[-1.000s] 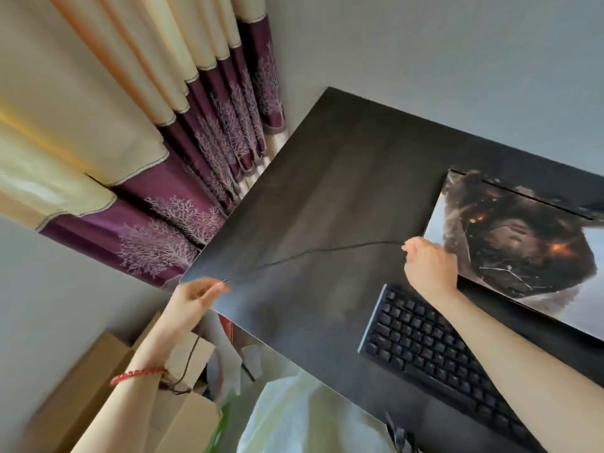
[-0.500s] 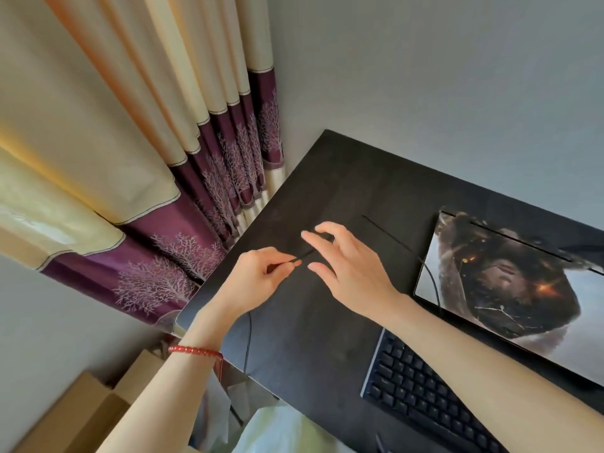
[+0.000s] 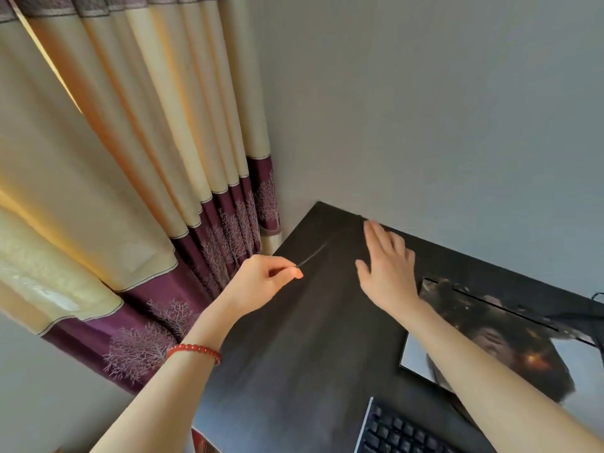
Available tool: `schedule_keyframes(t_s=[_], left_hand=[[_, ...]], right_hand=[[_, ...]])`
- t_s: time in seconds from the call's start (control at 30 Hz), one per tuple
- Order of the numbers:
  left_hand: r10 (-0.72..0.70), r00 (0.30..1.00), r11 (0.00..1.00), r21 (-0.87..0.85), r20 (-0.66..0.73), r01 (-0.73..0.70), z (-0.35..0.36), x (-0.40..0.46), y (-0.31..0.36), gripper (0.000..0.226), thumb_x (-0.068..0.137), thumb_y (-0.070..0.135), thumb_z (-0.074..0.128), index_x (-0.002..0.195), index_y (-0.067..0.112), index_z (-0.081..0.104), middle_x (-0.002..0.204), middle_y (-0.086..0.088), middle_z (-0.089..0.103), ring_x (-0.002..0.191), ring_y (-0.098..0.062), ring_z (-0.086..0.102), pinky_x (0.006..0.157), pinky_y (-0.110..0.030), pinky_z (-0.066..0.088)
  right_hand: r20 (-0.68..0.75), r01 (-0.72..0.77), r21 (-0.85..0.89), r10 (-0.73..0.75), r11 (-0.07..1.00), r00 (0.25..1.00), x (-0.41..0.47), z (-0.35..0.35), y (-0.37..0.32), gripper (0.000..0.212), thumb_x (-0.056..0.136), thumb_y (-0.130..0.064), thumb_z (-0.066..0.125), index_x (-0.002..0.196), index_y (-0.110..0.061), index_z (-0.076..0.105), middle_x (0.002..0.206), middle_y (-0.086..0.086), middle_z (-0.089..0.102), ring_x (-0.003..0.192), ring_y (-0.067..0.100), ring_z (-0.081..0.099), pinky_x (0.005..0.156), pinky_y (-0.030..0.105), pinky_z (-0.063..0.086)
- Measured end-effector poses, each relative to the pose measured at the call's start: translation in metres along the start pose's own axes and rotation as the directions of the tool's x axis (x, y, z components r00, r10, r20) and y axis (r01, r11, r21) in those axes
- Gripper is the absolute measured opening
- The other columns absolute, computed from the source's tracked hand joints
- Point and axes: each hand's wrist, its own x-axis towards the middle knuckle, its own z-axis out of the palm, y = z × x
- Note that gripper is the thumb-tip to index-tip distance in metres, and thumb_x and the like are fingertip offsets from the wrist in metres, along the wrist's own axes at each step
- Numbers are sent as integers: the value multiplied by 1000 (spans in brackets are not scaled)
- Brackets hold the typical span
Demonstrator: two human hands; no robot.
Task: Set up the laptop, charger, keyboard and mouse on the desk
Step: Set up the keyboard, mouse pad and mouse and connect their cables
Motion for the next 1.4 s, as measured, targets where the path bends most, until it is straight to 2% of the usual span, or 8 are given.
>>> schedule_keyframes(t_s=[0.23, 0.4, 0.53, 0.77, 0.97, 1.1, 1.2, 1.4], left_hand=[[159, 987, 982, 105, 3, -158, 2, 40, 46, 15, 86, 23, 62, 91, 15, 73, 56, 20, 56, 49, 8, 53, 53, -4, 38], [62, 993, 998, -13, 103, -61, -10, 54, 50, 17, 89, 23, 57, 76, 24, 68, 42, 12, 48, 40, -3, 38, 46, -19, 35], [-66, 998, 986, -152, -4, 65, -27, 59, 31, 26, 93, 14, 49, 77, 22, 68, 41, 11, 33, 36, -7, 24, 39, -19, 23], [260, 963, 951, 155, 77, -269, 13, 82, 57, 18, 90, 21, 55, 93, 19, 73, 89, 13, 64, 62, 9, 54, 64, -6, 39], [341, 902, 848, 501, -267, -172, 15, 90, 38, 17, 89, 22, 56, 100, 20, 69, 82, -6, 63, 78, -30, 59, 62, -32, 45], [-56, 989, 996, 63, -136, 65, 10, 100, 16, 18, 91, 11, 51, 102, 10, 64, 92, -8, 69, 80, -19, 64, 74, -18, 48], [-331, 942, 772, -589, -53, 239, 13, 104, 10, 18, 92, 5, 49, 101, -1, 62, 97, -17, 65, 81, -21, 66, 78, -28, 54], [-313, 949, 853, -432, 29, 294, 39, 108, -22, 52, 93, 1, 42, 140, 19, 26, 91, -9, 66, 46, -16, 54, 65, -36, 57]], right_hand=[[-279, 560, -61, -552, 827, 786, 14, -41, -7, 21, 78, -9, 69, 99, -9, 68, 87, 4, 73, 82, 22, 69, 82, 36, 51], [-269, -28, 207, 85, 978, 960, 39, -56, 41, 21, 87, 0, 49, 98, -9, 65, 97, 7, 71, 84, 31, 66, 64, 26, 40], [-1, -532, 185, 541, 827, 841, 36, -60, 102, 29, 91, -7, 40, 110, -11, 61, 117, 14, 63, 103, 35, 57, 78, 35, 44], [85, 140, 172, -156, 975, 984, 23, -43, 35, 57, 94, -23, 40, 146, -18, 15, 149, 0, 33, 138, 16, 29, 118, 44, 12], [345, -187, 513, -1, 838, 939, -5, -23, 25, 31, 99, -17, 27, 115, -14, 53, 77, 2, 61, 84, 12, 57, 86, 26, 44], [449, -335, 692, -19, 640, 893, -20, -10, 37, 28, 99, -13, 32, 101, -13, 59, 67, 0, 58, 74, 15, 59, 86, 31, 51], [652, -441, 650, -158, 619, 741, -31, 2, 47, 24, 97, -16, 39, 105, -19, 62, 82, -3, 67, 79, 13, 59, 79, 26, 46], [438, -533, 475, 337, 700, 834, -29, 33, 86, 32, 94, -6, 36, 115, -8, 61, 108, 12, 66, 97, 25, 61, 73, 19, 46]])
